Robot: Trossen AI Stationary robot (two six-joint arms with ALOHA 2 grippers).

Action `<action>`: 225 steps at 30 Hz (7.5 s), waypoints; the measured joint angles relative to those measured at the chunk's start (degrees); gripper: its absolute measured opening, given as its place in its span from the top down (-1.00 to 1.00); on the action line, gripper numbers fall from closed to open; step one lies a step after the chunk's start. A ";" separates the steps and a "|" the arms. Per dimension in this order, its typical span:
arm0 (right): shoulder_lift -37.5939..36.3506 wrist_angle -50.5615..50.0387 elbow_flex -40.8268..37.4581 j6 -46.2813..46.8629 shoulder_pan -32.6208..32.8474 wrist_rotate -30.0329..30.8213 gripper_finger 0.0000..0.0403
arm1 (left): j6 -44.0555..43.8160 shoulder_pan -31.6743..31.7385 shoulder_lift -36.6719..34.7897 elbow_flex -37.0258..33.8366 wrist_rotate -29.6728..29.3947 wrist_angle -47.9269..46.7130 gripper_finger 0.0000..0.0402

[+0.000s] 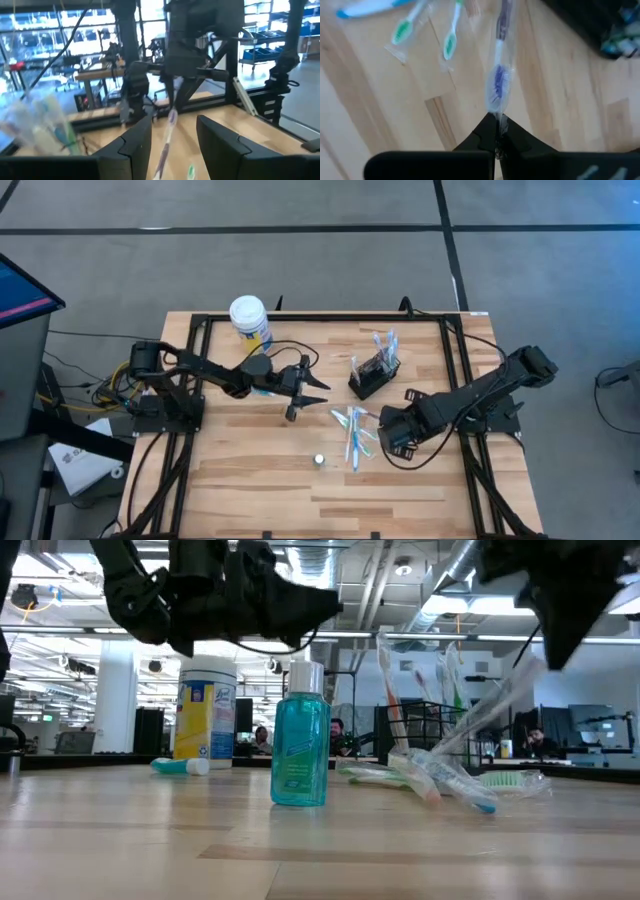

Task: Pick & Place toothbrushing station
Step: Put the purple toothbrush into the mesh organizer

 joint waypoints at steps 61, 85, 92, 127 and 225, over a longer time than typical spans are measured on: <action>-0.02 -2.55 20.51 -16.06 -4.77 2.96 1.00 | 1.48 -8.33 10.82 25.94 -10.31 -24.65 0.26; 0.00 -0.75 20.51 -17.64 -5.03 2.89 1.00 | 5.57 -9.84 16.38 30.87 -14.17 -24.12 0.26; 0.00 -1.23 20.51 -17.75 -5.03 2.89 1.00 | 5.55 -9.88 16.28 31.32 -13.40 -24.50 0.26; 0.00 -1.08 20.51 -16.62 -5.03 2.78 0.99 | 5.26 -9.95 15.78 31.32 -9.59 -25.78 0.97; 0.00 9.41 -3.35 14.06 3.40 25.69 0.41 | -5.15 7.91 27.47 29.72 -1.80 24.08 0.97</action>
